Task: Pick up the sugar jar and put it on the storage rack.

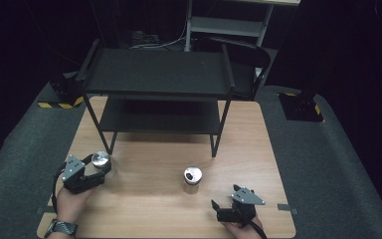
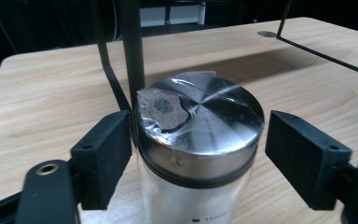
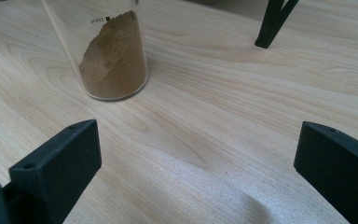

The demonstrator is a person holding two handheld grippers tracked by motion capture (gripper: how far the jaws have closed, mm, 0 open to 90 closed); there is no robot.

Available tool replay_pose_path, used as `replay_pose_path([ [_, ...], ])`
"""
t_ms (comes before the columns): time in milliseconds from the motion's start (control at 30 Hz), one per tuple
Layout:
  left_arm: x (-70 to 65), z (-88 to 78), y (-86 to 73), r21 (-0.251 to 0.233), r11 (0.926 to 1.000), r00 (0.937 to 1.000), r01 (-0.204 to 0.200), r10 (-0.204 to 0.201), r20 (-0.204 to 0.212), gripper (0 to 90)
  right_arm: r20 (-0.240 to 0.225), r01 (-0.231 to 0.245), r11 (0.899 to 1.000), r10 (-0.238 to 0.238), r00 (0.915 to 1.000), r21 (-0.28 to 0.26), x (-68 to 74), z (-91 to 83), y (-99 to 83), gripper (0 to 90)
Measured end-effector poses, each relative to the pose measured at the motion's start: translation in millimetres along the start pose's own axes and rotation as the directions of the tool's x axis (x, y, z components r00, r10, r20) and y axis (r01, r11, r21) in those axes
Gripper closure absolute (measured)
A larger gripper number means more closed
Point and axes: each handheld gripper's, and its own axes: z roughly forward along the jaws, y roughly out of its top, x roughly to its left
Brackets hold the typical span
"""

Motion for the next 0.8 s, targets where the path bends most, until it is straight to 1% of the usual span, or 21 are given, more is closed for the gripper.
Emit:
replay_pose_path([
  [33,-0.9,1.6,-1.2,-0.005,1.0,1.0,-0.009,0.009,-0.004,25.5,0.0,-0.001,1.0,0.001,1.0,-0.002,-0.1,-0.2,-0.3,0.1],
  [133,-0.6,2.7,-3.8,-0.019,0.9998,1.0,-0.009,0.009,-0.002,27.9,0.0,-0.001,1.0,0.001,1.0,-0.001,-0.1,-0.1,-0.2,0.1],
  [300,-1.2,2.2,-8.3,-0.048,0.9986,0.9997,-0.023,0.023,-0.008,32.5,0.0,-0.001,1.0,0.001,1.0,-0.004,-0.2,-0.3,-0.8,0.2],
  [533,-0.5,1.4,-14.0,-0.073,0.9973,0.9999,-0.012,0.012,-0.007,34.4,0.001,-0.002,1.0,0.002,1.0,-0.003,0.0,-0.4,-0.6,0.1],
  [633,-0.3,1.3,-13.8,-0.072,0.9973,0.9999,-0.013,0.012,-0.007,34.6,0.002,-0.001,1.0,0.001,1.0,-0.004,0.1,-0.4,-0.8,0.2],
  [800,-0.5,0.6,-14.9,-0.077,0.9971,0.9999,-0.001,0.0,-0.013,34.6,0.003,-0.002,1.0,0.002,1.0,-0.003,0.2,-0.2,-0.5,0.2],
])
